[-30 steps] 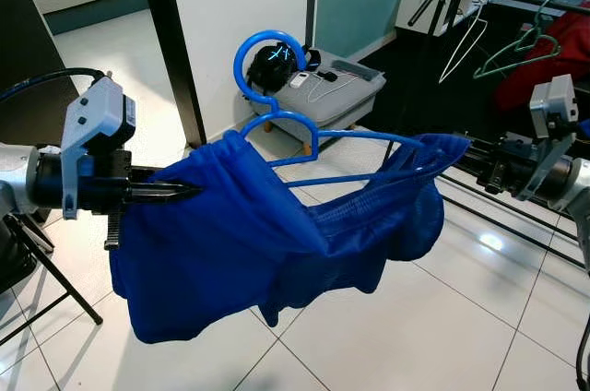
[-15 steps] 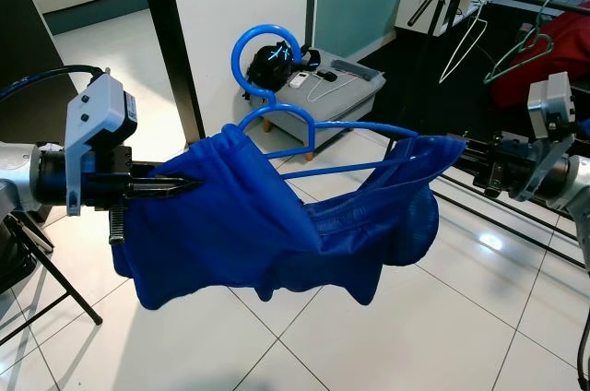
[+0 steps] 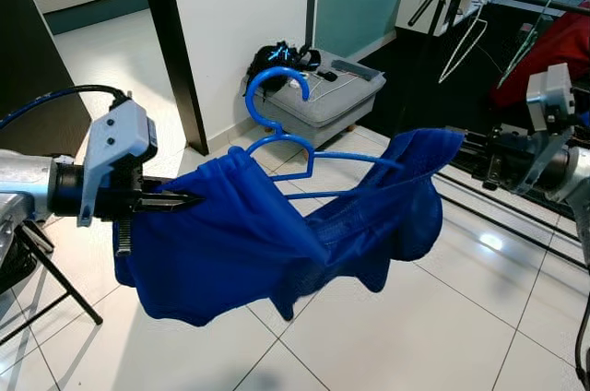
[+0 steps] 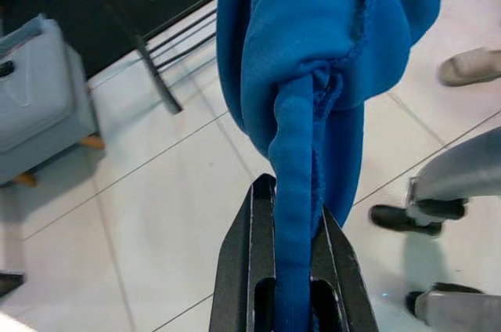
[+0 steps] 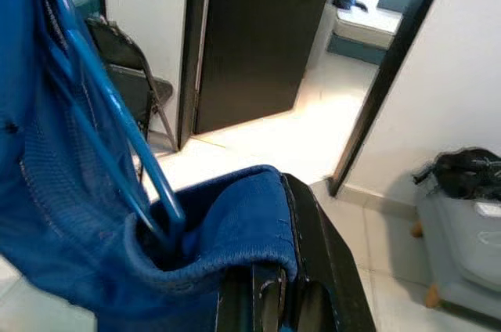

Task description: Hang hanger

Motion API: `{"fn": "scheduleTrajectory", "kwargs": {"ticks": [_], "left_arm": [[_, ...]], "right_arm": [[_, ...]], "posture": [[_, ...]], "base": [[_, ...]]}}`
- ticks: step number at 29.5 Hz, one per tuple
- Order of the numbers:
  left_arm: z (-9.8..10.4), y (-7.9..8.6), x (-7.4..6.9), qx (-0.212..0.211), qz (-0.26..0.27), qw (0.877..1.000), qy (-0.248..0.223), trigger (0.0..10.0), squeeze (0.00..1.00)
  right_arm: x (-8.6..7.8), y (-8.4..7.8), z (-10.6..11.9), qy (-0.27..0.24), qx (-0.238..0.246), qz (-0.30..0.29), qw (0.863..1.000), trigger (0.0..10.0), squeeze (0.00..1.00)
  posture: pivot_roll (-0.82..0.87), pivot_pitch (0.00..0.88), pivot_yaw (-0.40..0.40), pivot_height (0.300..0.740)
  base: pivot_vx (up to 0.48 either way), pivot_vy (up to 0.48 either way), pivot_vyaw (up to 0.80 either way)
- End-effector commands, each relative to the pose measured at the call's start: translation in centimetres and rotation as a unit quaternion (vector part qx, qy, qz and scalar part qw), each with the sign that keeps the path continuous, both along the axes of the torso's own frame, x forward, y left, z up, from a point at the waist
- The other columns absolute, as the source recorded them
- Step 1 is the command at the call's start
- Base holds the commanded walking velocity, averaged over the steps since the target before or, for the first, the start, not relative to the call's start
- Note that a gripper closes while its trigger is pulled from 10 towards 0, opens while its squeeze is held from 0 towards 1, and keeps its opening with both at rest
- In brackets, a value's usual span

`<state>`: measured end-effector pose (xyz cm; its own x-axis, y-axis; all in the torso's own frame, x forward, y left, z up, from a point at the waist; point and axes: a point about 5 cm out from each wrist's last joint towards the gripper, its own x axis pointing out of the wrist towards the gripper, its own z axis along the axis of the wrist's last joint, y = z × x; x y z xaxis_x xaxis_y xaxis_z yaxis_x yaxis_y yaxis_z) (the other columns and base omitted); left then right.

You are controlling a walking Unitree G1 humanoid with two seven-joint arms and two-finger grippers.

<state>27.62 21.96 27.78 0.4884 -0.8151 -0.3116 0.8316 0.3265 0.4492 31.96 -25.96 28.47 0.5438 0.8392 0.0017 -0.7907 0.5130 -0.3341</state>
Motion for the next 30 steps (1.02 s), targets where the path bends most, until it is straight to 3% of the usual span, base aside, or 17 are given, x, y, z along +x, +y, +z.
{"fn": "scheduleTrajectory", "kwargs": {"ticks": [1, 8, 11, 16, 22, 26, 30], "left_arm": [[-0.2, -0.3, 0.5, -0.001, 0.02, 1.0, -0.018, 10.0, 0.0], [-0.7, -1.1, 1.3, -0.002, 0.051, 0.998, -0.04, 10.0, 0.0], [-2.4, -4.3, 2.1, -0.042, 0.078, 0.995, -0.044, 10.0, 0.0], [-3.7, -6.8, 2.0, -0.063, 0.076, 0.994, -0.038, 10.0, 0.0], [-4.0, -7.5, 2.0, -0.075, 0.086, 0.993, -0.038, 10.0, 0.0], [-4.1, -7.6, 2.5, -0.085, 0.126, 0.987, -0.054, 10.0, 0.0], [-4.2, -7.3, 2.8, -0.075, 0.148, 0.984, -0.06, 10.0, 0.0]], "right_arm": [[0.3, 0.4, 0.3, -0.008, -0.034, -0.004, 0.999, 0.0, 0.0], [0.7, 1.6, -0.3, -0.01, -0.08, -0.004, 0.997, 0.0, 0.0], [1.3, 4.2, -0.8, -0.03, -0.135, 0.014, 0.99, 0.0, 0.0], [2.1, 5.3, -0.3, -0.055, -0.139, 0.006, 0.989, 0.0, 0.0], [2.4, 5.6, -0.1, -0.067, -0.14, -0.005, 0.988, 0.0, 0.0], [2.3, 6.5, -0.3, -0.073, -0.145, 0.009, 0.987, 0.0, 0.0], [2.5, 6.2, -0.2, -0.078, -0.152, -0.009, 0.985, 0.0, 0.0]], "posture": [[0.0, 0.069, -0.001, 0.74], [0.0, 0.069, 0.0, 0.74], [0.0, 0.074, -0.002, 0.74], [0.0, 0.075, -0.009, 0.74], [0.0, 0.079, -0.008, 0.74], [0.0, 0.081, -0.006, 0.74], [0.0, 0.082, -0.006, 0.74]], "base": [[0.0, 0.0, 0.0], [0.0, 0.0, 0.0], [0.0, 0.0, 0.0], [0.0, 0.0, 0.0], [0.0, 0.0, 0.0], [0.0, 0.0, 0.0], [0.0, 0.0, 0.0]]}}
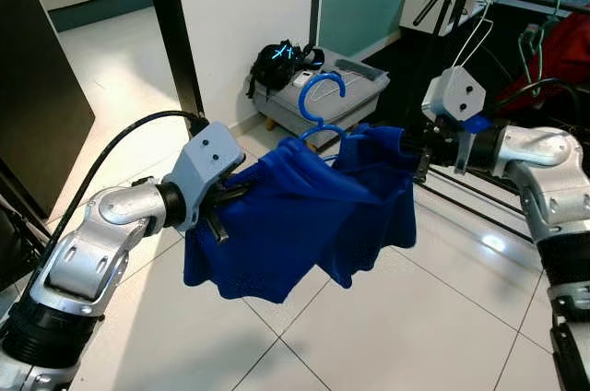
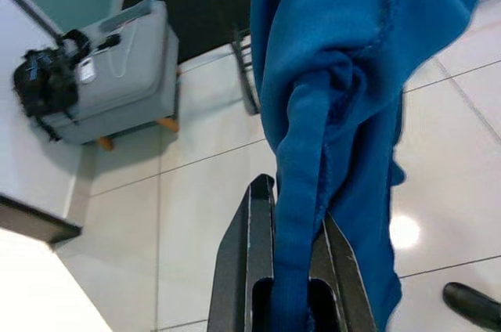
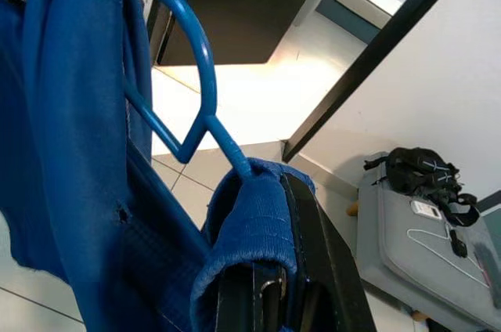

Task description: Hang hanger

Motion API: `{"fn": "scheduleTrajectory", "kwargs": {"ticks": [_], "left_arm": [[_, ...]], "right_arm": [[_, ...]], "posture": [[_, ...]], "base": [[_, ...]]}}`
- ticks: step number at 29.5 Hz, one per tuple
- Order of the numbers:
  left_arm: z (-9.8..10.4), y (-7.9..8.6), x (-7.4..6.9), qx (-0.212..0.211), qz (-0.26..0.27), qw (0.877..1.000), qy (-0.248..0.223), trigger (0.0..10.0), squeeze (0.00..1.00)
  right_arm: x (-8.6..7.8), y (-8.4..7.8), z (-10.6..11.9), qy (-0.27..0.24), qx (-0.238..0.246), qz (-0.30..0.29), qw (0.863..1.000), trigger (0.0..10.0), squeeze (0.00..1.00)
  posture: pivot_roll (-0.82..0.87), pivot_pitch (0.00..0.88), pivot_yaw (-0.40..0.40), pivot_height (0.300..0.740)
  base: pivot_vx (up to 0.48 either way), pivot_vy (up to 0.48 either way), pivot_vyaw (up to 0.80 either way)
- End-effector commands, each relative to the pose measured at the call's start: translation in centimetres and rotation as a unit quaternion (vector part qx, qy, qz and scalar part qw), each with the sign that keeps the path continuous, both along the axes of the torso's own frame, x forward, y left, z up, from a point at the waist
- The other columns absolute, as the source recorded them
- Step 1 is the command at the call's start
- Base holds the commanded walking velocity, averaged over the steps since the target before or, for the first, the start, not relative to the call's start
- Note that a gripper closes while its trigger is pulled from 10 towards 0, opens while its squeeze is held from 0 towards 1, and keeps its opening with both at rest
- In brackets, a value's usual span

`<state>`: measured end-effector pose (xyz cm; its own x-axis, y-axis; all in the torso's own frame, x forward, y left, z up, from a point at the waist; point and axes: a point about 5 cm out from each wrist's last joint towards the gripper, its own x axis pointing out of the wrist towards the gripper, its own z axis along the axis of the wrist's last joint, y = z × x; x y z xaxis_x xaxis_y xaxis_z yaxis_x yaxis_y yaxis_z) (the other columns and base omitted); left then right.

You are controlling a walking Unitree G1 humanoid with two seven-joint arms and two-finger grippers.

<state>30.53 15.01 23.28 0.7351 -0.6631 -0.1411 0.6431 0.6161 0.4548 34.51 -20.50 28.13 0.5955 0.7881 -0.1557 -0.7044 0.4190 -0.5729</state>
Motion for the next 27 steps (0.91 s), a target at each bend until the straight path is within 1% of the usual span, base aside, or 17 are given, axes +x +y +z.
{"fn": "scheduleTrajectory", "kwargs": {"ticks": [1, 2, 3, 5, 6, 8, 9, 10, 11, 12, 13, 15, 17, 18, 21, 24, 27], "left_arm": [[0.0, 0.2, 0.0, 0.022, 0.011, 1.0, -0.012, 10.0, 0.0], [0.0, 0.2, 0.0, 0.022, 0.011, 1.0, -0.012, 10.0, 0.0], [-0.4, 0.8, 0.0, 0.048, 0.024, 0.998, -0.013, 10.0, 0.0], [-0.4, 0.8, 0.0, 0.048, 0.024, 0.998, -0.013, 10.0, 0.0], [-0.6, 2.1, 0.0, 0.085, 0.042, 0.995, -0.015, 10.0, 0.0], [-0.6, 2.1, 0.0, 0.085, 0.042, 0.995, -0.015, 10.0, 0.0], [-0.6, 3.4, 0.0, 0.114, 0.06, 0.992, -0.016, 10.0, 0.0], [-0.6, 3.4, 0.0, 0.114, 0.06, 0.992, -0.016, 10.0, 0.0], [-0.3, 4.7, -0.1, 0.139, 0.078, 0.987, -0.02, 10.0, 0.0], [0.1, 5.5, -0.1, 0.152, 0.091, 0.984, -0.024, 10.0, 0.0], [0.1, 5.5, -0.1, 0.152, 0.091, 0.984, -0.024, 10.0, 0.0], [0.5, 6.4, -0.1, 0.161, 0.108, 0.981, -0.03, 10.0, 0.0], [0.4, 6.2, 0.0, 0.16, 0.109, 0.981, -0.031, 10.0, 0.0], [0.4, 6.2, 0.0, 0.16, 0.109, 0.981, -0.031, 10.0, 0.0], [-0.1, 5.1, 0.0, 0.151, 0.095, 0.983, -0.032, 10.0, 0.0], [-0.3, 4.5, 0.0, 0.145, 0.087, 0.985, -0.032, 10.0, 0.0], [-0.8, 3.1, -0.2, 0.134, 0.061, 0.989, -0.028, 10.0, 0.0]], "right_arm": [[0.4, -0.1, 0.4, -0.016, -0.016, -0.016, 1.0, 0.0, 0.0], [0.4, -0.1, 0.4, -0.016, -0.016, -0.016, 1.0, 0.0, 0.0], [0.9, -1.3, 0.7, -0.027, -0.022, -0.056, 0.998, 0.0, 0.0], [0.9, -1.3, 0.7, -0.027, -0.022, -0.056, 0.998, 0.0, 0.0], [1.4, -3.1, 1.2, -0.04, -0.026, -0.115, 0.992, 0.0, 0.0], [1.4, -3.1, 1.2, -0.04, -0.026, -0.115, 0.992, 0.0, 0.0], [1.7, -4.9, 1.7, -0.051, -0.028, -0.168, 0.984, 0.0, 0.0], [1.7, -4.9, 1.7, -0.051, -0.028, -0.168, 0.984, 0.0, 0.0], [1.8, -6.4, 2.0, -0.058, -0.032, -0.209, 0.976, 0.0, 0.0], [1.7, -7.2, 2.2, -0.062, -0.034, -0.231, 0.97, 0.0, 0.0], [1.7, -7.2, 2.2, -0.062, -0.034, -0.231, 0.97, 0.0, 0.0], [1.6, -7.5, 2.1, -0.061, -0.028, -0.234, 0.97, 0.0, 0.0], [1.5, -6.7, 1.9, -0.061, -0.012, -0.211, 0.976, 0.0, 0.0], [1.5, -6.7, 1.9, -0.061, -0.012, -0.211, 0.976, 0.0, 0.0], [1.7, -5.6, 1.6, -0.066, 0.001, -0.184, 0.981, 0.0, 0.0], [2.1, -5.3, 1.5, -0.07, 0.006, -0.182, 0.981, 0.0, 0.0], [2.5, -4.6, 1.5, -0.08, 0.01, -0.175, 0.981, 0.0, 0.0]], "posture": [[0.0, 0.083, -0.005, 0.74], [0.0, 0.083, -0.005, 0.74], [0.0, 0.083, -0.005, 0.74], [0.0, 0.083, -0.005, 0.74], [0.0, 0.083, -0.005, 0.74], [0.0, 0.083, -0.005, 0.74], [0.0, 0.086, -0.007, 0.74], [0.0, 0.086, -0.007, 0.74], [0.0, 0.086, -0.007, 0.74], [0.0, 0.086, -0.007, 0.74], [0.0, 0.086, -0.007, 0.74], [0.01, 0.086, -0.007, 0.74], [0.01, 0.083, -0.005, 0.74], [0.01, 0.083, -0.005, 0.74], [0.01, 0.083, -0.004, 0.74], [0.01, 0.078, -0.004, 0.74], [0.01, 0.072, -0.005, 0.74]], "base": [[0.0, 0.0, 0.0], [0.0, 0.0, 0.0], [0.0, 0.0, 0.0], [0.0, 0.0, 0.0], [0.0, 0.0, 0.0], [0.0, 0.0, 0.0], [0.0, 0.0, 0.0], [0.0, 0.0, 0.0], [0.0, 0.0, 0.0], [0.0, 0.0, 0.0], [0.0, 0.0, 0.0], [0.0, 0.0, 0.0], [0.0, 0.0, 0.0], [0.0, 0.0, 0.0], [0.0, 0.0, 0.0], [0.0, 0.0, 0.0], [0.0, 0.0, 0.0]]}}
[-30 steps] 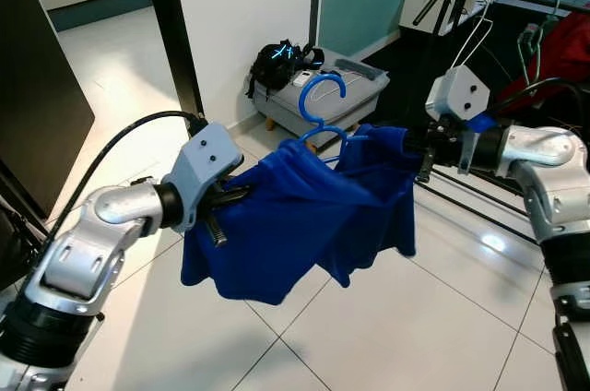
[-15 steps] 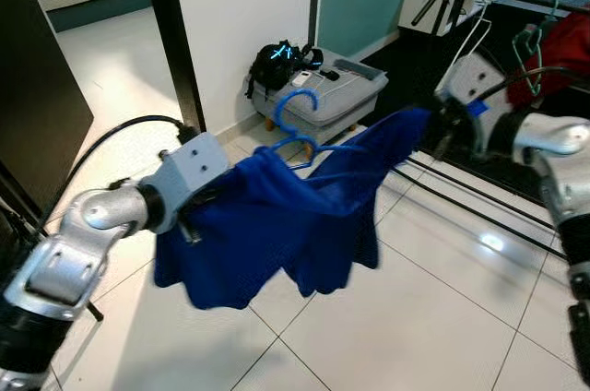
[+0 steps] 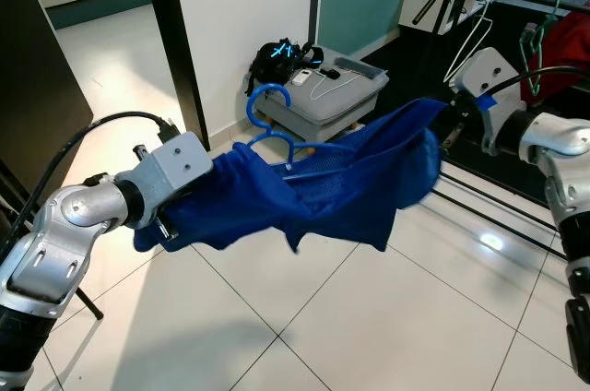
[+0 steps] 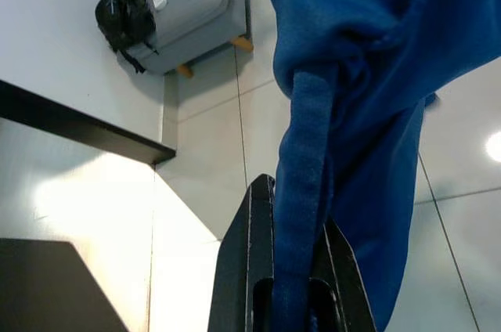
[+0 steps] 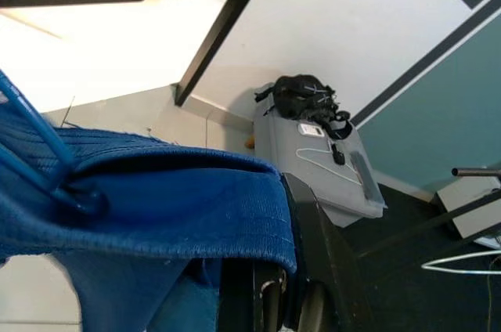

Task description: Hang hanger

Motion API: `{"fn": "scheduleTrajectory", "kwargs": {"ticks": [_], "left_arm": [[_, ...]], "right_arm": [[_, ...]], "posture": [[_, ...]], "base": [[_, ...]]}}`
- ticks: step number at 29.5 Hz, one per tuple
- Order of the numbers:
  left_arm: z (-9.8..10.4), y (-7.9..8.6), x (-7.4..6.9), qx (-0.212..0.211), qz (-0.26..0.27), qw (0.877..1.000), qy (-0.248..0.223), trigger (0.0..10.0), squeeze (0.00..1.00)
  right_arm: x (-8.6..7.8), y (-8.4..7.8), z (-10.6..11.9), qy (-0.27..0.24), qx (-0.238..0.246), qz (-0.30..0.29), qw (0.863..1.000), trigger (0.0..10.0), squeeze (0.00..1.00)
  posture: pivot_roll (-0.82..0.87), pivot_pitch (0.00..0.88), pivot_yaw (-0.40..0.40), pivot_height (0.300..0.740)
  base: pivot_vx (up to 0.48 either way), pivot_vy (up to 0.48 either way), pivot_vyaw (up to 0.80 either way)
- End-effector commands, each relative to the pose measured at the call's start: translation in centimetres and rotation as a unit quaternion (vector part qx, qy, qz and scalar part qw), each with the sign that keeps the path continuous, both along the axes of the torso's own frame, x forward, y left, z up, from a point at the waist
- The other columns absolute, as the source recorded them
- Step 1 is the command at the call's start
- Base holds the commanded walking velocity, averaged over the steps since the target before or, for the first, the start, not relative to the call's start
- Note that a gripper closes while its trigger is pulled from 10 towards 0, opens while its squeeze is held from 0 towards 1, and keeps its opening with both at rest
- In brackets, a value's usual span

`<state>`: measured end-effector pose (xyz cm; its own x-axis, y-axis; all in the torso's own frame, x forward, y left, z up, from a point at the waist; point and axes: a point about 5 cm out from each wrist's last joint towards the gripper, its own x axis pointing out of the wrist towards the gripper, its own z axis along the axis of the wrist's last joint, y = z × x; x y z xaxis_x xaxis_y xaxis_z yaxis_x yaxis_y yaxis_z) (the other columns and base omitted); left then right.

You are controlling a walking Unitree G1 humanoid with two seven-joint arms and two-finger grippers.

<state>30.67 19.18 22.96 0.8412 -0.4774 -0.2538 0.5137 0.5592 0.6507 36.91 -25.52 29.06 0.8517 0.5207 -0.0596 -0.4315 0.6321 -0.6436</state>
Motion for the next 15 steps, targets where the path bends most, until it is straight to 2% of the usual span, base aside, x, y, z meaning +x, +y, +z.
{"fn": "scheduleTrajectory", "kwargs": {"ticks": [1, 5, 6, 11, 15], "left_arm": [[-0.6, -1.3, -0.3, -0.004, -0.025, 1.0, 0.004, 10.0, 0.0], [-0.7, -1.6, -0.3, -0.007, -0.028, 1.0, 0.004, 10.0, 0.0], [-0.8, -2.2, -0.1, -0.017, -0.029, 0.999, 0.001, 10.0, 0.0], [-0.8, -2.5, 0.0, -0.022, -0.026, 0.999, -0.003, 10.0, 0.0], [-0.4, -1.9, 0.8, -0.021, 0.019, 0.999, -0.031, 10.0, 0.0]], "right_arm": [[0.2, 0.5, 0.6, -0.019, 0.005, 0.009, 1.0, 0.0, 0.0], [0.3, 0.9, 0.6, -0.02, 0.007, 0.016, 1.0, 0.0, 0.0], [0.4, 2.0, 0.6, -0.022, 0.022, 0.041, 0.999, 0.0, 0.0], [0.4, 2.7, 0.7, -0.024, 0.033, 0.059, 0.997, 0.0, 0.0], [0.2, 3.9, 0.6, -0.02, 0.049, 0.095, 0.994, 0.0, 0.0]], "posture": [[0.01, 0.072, -0.005, 0.74], [0.01, 0.069, -0.005, 0.74], [0.0, 0.064, -0.003, 0.74], [0.0, 0.064, -0.003, 0.74], [0.0, 0.065, -0.005, 0.74]], "base": [[0.0, 0.0, 0.0], [0.0, 0.0, 0.0], [0.0, 0.0, 0.0], [0.0, 0.0, 0.0], [0.0, 0.0, 0.0]]}}
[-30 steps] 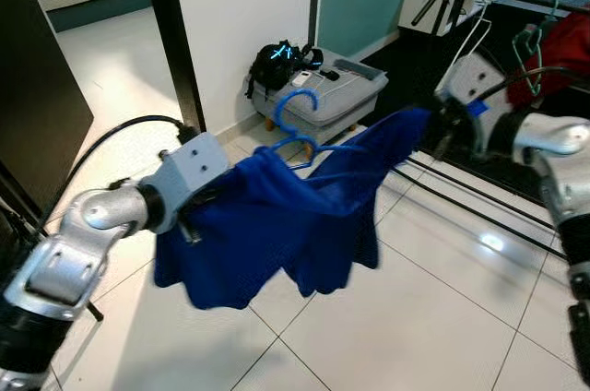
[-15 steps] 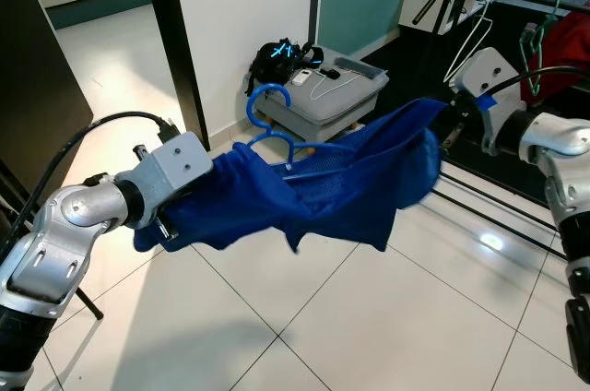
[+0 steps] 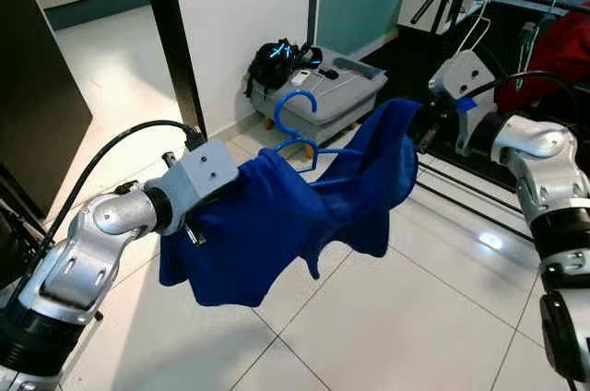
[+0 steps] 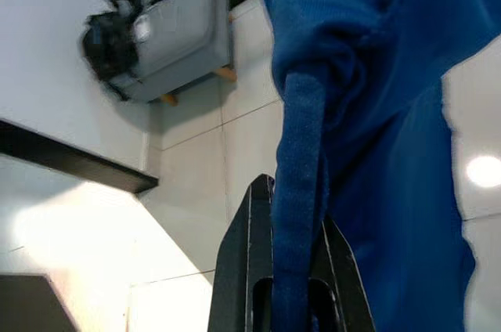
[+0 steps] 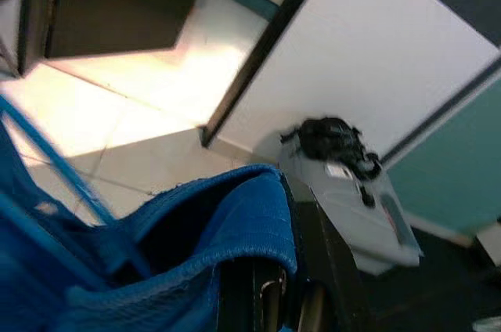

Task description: Hang hanger

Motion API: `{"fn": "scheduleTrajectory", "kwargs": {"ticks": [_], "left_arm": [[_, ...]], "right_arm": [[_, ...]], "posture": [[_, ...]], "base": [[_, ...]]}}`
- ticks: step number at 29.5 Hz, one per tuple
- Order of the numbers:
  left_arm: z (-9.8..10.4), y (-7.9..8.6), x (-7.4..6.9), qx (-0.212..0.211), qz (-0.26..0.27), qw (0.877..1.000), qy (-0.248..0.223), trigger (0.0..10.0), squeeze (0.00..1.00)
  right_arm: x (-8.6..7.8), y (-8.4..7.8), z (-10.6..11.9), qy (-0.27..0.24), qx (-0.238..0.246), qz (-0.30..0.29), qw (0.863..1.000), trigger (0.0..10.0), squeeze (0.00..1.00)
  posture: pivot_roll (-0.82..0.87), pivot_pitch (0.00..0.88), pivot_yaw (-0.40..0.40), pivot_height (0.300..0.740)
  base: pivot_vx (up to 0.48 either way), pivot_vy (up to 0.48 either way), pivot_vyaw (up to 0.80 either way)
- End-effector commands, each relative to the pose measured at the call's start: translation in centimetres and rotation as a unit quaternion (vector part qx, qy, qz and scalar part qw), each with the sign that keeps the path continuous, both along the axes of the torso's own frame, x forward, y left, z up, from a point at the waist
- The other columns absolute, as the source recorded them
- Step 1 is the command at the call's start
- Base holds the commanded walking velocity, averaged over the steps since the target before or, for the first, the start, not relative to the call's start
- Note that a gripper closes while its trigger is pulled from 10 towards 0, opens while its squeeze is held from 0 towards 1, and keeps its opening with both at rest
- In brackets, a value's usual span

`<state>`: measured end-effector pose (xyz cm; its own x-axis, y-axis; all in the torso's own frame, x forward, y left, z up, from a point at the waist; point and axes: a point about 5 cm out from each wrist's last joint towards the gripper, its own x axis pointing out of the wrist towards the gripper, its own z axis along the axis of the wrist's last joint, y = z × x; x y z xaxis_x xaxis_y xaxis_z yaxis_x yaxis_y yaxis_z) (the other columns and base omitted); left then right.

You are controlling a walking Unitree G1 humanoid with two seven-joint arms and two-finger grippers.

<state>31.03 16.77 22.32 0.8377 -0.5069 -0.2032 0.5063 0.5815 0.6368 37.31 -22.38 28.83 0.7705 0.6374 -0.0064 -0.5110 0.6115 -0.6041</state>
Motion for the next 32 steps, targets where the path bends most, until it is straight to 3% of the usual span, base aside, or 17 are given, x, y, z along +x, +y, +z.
{"fn": "scheduleTrajectory", "kwargs": {"ticks": [1, 7, 14, 18, 26, 32], "left_arm": [[0.5, 0.9, 0.7, 0.004, 0.047, 0.999, -0.026, 10.0, 0.0], [1.5, 2.0, 1.4, -0.009, 0.096, 0.993, -0.061, 10.0, 0.0], [1.9, 1.7, 1.3, -0.032, 0.092, 0.993, -0.066, 10.0, 0.0], [1.8, 0.9, 1.2, -0.052, 0.08, 0.994, -0.062, 10.0, 0.0], [0.2, -3.2, 0.9, -0.081, 0.048, 0.995, -0.045, 10.0, 0.0], [0.4, -4.3, 1.1, -0.113, 0.073, 0.989, -0.059, 10.0, 0.0]], "right_arm": [[-0.3, 1.0, 0.8, -0.012, 0.018, 0.034, 0.999, 0.0, 0.0], [-0.3, 1.6, -0.6, 0.01, -0.007, 0.048, 0.999, 0.0, 0.0], [-0.5, 2.1, -2.3, 0.035, -0.036, 0.058, 0.997, 0.0, 0.0], [-0.7, 3.0, -2.5, 0.03, -0.02, 0.071, 0.997, 0.0, 0.0], [-0.9, 5.1, 1.5, -0.039, 0.082, 0.109, 0.99, 0.0, 0.0], [-1.4, 6.0, 2.5, -0.049, 0.112, 0.134, 0.983, 0.0, 0.0]], "posture": [[0.0, 0.067, -0.005, 0.74], [0.0, 0.075, -0.006, 0.74], [0.0, 0.078, -0.007, 0.74], [0.0, 0.08, -0.004, 0.74], [0.0, 0.082, -0.003, 0.74], [-0.01, 0.085, -0.003, 0.74]], "base": [[0.0, 0.0, 0.0], [0.0, 0.0, 0.0], [0.0, 0.0, 0.0], [0.0, 0.0, 0.0], [0.0, 0.0, 0.0], [0.0, 0.0, 0.0]]}}
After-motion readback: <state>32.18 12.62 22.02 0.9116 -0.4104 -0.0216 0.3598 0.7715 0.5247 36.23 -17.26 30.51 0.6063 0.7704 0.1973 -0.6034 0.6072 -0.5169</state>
